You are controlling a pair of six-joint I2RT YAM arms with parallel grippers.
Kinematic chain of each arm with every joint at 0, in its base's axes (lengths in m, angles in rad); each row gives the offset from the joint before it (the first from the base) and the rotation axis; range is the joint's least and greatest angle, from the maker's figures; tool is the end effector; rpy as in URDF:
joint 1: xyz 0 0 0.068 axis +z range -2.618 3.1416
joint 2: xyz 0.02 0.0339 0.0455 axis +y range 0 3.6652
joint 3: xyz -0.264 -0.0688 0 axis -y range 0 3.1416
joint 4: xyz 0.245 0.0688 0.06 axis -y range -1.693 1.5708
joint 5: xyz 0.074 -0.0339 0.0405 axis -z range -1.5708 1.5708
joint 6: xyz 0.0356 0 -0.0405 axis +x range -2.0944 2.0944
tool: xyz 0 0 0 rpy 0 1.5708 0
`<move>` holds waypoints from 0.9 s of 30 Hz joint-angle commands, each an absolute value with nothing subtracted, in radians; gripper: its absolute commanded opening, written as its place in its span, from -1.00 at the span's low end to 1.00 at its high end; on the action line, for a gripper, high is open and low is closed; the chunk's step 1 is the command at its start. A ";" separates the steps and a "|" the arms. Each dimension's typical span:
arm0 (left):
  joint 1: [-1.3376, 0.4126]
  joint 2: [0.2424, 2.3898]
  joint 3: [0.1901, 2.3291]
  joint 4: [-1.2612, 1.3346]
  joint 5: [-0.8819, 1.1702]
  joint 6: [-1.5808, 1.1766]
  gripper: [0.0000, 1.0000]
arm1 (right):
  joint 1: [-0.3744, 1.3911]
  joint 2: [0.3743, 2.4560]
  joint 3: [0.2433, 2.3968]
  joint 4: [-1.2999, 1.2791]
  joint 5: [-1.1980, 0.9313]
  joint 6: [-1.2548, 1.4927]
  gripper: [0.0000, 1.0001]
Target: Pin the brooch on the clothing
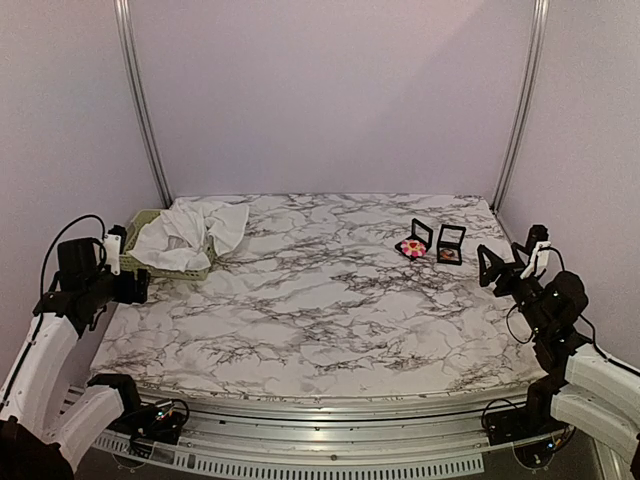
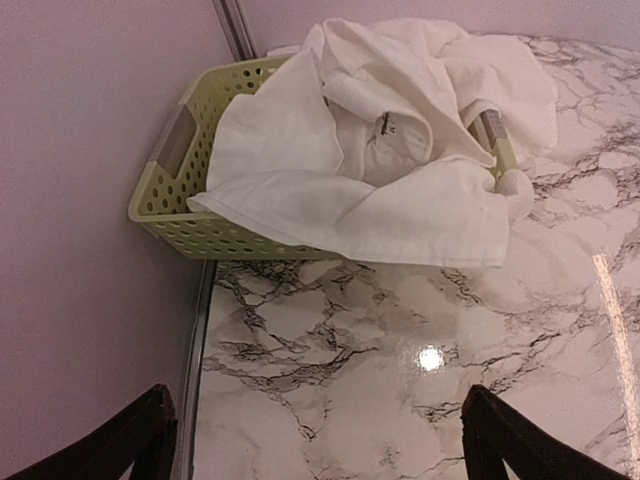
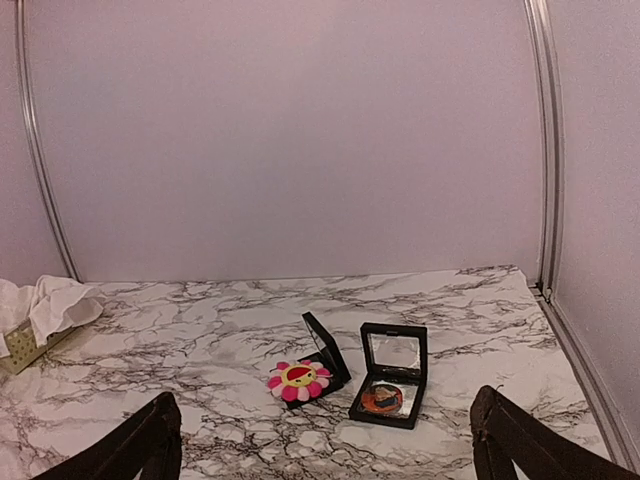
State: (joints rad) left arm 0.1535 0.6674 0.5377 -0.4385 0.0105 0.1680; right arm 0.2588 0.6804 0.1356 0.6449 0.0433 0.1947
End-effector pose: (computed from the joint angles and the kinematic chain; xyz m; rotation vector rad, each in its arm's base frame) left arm 0.1540 0.0234 0.2457 0.0217 2.1440 0.1770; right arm 0.1594 0.0406 0.2149 -0.0120 1.4797 0.3364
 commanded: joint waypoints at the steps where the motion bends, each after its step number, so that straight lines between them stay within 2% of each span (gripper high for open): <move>1: 0.158 0.670 0.539 -0.432 0.021 0.178 0.99 | 0.256 0.672 0.139 0.666 0.046 0.205 0.97; 4: 0.158 0.695 0.586 -0.508 0.072 0.348 0.99 | 0.256 0.673 0.165 0.663 0.022 0.206 0.98; 8: 0.157 0.824 0.792 -0.583 0.059 0.418 0.99 | 0.256 0.685 0.227 0.686 -0.016 0.232 0.97; 14: 0.102 1.266 1.229 -0.629 0.063 0.296 0.99 | 0.256 0.825 0.359 0.835 -0.104 0.269 0.98; 20: -0.040 1.678 1.485 -0.540 -0.105 0.304 0.99 | 0.258 1.117 0.619 0.735 -0.182 0.270 0.97; 27: -0.040 2.107 1.805 -0.712 -0.187 0.277 0.97 | 0.259 1.303 0.747 0.643 -0.296 0.296 0.98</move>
State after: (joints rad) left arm -0.0521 1.9690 1.6894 -0.5739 -0.1047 0.2989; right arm 0.2588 1.2419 0.7082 0.7242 -0.2066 0.2707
